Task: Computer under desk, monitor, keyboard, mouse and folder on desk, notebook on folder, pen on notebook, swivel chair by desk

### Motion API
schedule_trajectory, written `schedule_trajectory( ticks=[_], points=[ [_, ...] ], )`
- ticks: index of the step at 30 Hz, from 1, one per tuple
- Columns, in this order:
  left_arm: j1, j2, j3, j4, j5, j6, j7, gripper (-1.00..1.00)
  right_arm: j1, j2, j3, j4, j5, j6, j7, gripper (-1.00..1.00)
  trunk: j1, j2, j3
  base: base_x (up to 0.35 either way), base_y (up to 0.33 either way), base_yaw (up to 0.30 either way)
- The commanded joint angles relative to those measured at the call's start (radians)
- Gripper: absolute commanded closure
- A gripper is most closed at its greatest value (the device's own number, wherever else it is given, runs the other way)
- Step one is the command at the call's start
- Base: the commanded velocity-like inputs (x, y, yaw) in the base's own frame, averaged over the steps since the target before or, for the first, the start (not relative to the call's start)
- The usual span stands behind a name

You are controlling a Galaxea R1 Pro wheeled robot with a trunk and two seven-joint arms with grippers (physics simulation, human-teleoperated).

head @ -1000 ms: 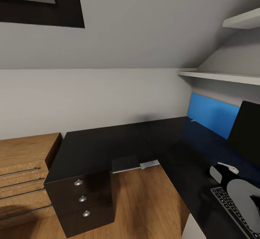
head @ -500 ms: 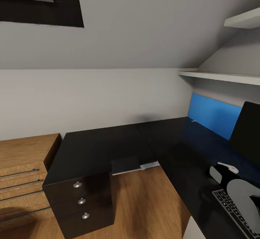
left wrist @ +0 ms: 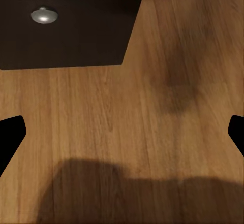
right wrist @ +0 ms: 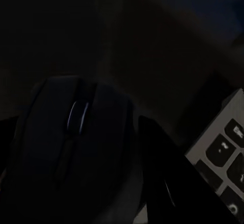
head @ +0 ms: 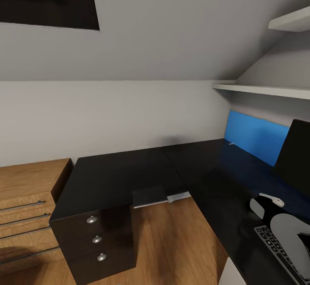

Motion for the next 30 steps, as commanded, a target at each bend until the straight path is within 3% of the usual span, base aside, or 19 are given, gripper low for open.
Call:
schedule_trajectory(
  ticks=[1,10,30],
  points=[
    [-0.001,0.001,-0.005,-0.002,0.007,-0.001,0.008,-1.0,0.0,0.0,-0.006,-0.002,-0.005,0.0,-0.005,1.0,0.004,-0.008,-0.004,0.0,0.0,0.0],
    [-0.001,0.001,-0.005,-0.002,0.007,-0.001,0.008,-1.0,0.0,0.0,-0.005,-0.002,-0.005,-0.007,-0.004,1.0,0.038,-0.071,-0.032,0.0,0.0,0.0],
    [-0.001,0.003,0.002,0.006,0.012,0.0,0.006,-1.0,0.0,0.0,0.006,-0.002,-0.005,-0.006,-0.004,1.0,0.042,-0.078,-0.036,0.058,0.0,0.0]
  ],
)
